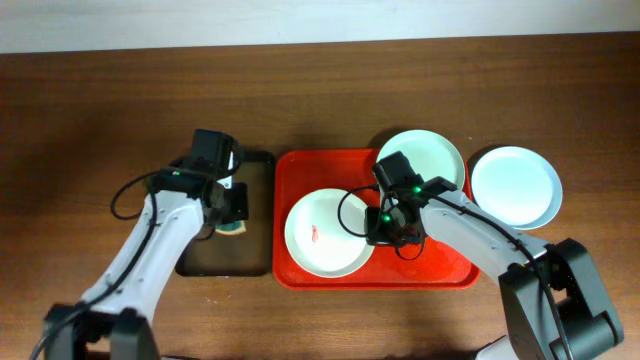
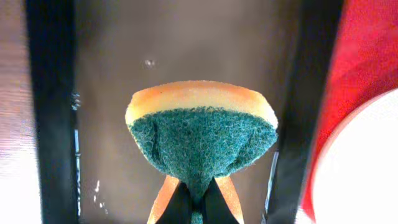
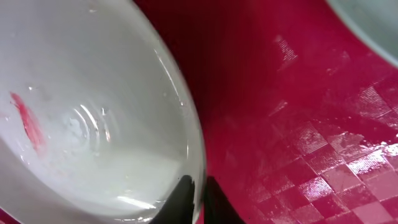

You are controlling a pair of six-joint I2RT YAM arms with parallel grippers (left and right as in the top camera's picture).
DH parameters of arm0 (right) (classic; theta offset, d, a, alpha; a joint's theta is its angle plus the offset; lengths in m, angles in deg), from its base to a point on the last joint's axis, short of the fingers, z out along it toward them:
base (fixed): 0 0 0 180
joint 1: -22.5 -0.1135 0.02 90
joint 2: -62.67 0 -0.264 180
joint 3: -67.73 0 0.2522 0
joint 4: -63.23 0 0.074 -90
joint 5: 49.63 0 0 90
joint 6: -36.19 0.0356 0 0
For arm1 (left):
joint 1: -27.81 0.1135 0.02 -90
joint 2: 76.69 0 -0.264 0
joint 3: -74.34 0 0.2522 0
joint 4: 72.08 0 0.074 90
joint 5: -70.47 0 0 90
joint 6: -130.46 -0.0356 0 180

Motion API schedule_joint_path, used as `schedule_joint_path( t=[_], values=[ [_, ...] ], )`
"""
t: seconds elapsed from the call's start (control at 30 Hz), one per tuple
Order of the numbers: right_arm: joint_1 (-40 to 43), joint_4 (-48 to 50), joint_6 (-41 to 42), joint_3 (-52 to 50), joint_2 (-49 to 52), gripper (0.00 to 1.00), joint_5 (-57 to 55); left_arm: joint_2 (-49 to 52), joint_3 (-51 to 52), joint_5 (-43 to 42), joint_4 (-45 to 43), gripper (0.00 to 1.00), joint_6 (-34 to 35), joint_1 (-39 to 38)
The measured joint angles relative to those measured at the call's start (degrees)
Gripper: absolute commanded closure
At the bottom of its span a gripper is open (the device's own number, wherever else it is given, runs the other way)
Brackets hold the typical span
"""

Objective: Clean dirty plates on tray and stack at the side
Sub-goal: 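Lower the left gripper into the black tray and grasp the sponge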

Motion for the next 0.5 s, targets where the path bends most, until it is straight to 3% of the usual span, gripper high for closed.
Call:
schedule_joint_path(
  t=[0.2,0.33,0.5],
  values=[
    [0.00,0.20,0.24,0.00,0.00,0.96,0.00,10.95,1.81,0.00,-2.12,1.00,0.00,0.00],
    [0.00,0.26,0.24,0.00,0.00,0.96,0.00,10.36,-0.39,0.00,0.15,1.00,0.00,0.00],
    [0.00,3.19,0.57,-0.15,0.04,0.96,2.62,3.74,-12.13,-0.02,7.41,1.00,-0.02,-0.55]
  ],
)
